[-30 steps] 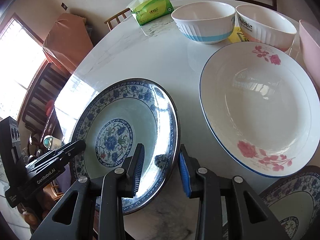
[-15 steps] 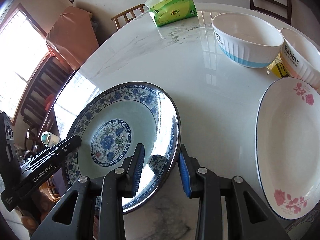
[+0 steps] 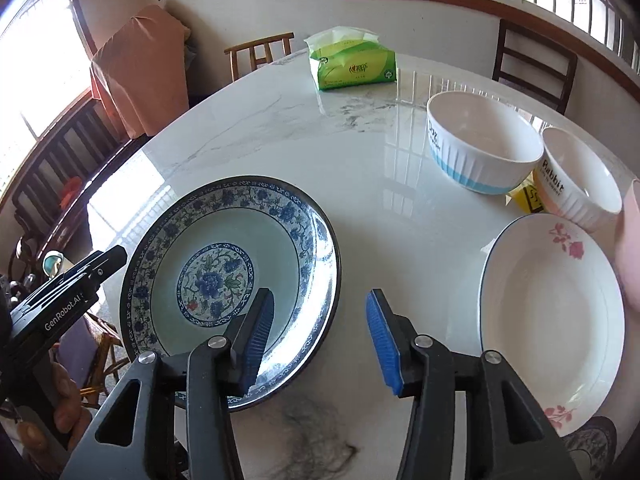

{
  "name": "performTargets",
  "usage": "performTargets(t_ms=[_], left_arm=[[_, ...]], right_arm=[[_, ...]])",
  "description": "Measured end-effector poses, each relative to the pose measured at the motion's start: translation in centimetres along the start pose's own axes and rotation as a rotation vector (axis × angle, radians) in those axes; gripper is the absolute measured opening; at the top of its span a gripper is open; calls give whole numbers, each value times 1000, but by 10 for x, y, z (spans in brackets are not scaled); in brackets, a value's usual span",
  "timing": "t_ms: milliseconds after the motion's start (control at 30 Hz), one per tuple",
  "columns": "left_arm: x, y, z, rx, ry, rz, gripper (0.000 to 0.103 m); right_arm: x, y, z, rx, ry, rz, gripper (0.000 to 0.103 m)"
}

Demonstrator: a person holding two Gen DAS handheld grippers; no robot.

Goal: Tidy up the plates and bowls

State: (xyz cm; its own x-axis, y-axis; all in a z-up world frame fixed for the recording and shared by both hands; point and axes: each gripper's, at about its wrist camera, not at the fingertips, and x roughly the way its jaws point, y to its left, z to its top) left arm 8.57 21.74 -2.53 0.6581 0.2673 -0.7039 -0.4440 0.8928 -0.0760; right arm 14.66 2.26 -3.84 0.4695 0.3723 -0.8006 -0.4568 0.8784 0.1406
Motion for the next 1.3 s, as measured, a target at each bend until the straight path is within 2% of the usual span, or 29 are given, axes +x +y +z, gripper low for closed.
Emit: performTargets(t_ms=[133,300,433,633,800,967,1167,1300], left_arm=[[-20,-20,-10,43,-10,-42,40],[-39,-51,-28,88,20,-128,40],[-48,-76,-43,132,62,-186,40],[-67,-114,-63,197,73,-243,40],[-79,-144,-80,258,97,-298,40],[-83,-172,-97,298,149,-360,40],[-82,-197,-110,332,208,-407,40],[-76,-206,-114,337,253,-437,40]], right_arm=[[-42,4,-11,-52,-99,-66,55],[-84,2,-28,-101,-187,-145,62],[-108,-6,-43,-113,-231,-215,66],[-138,-27,-69,-101,-288,-323,67],[-163,-47,-95,-80,-336,-420,72],[-178,-77,-120,-28,-328,-464,76],[-185,-129,-154,81,-267,-507,76],[-186,-170,-181,189,-210,-472,77]])
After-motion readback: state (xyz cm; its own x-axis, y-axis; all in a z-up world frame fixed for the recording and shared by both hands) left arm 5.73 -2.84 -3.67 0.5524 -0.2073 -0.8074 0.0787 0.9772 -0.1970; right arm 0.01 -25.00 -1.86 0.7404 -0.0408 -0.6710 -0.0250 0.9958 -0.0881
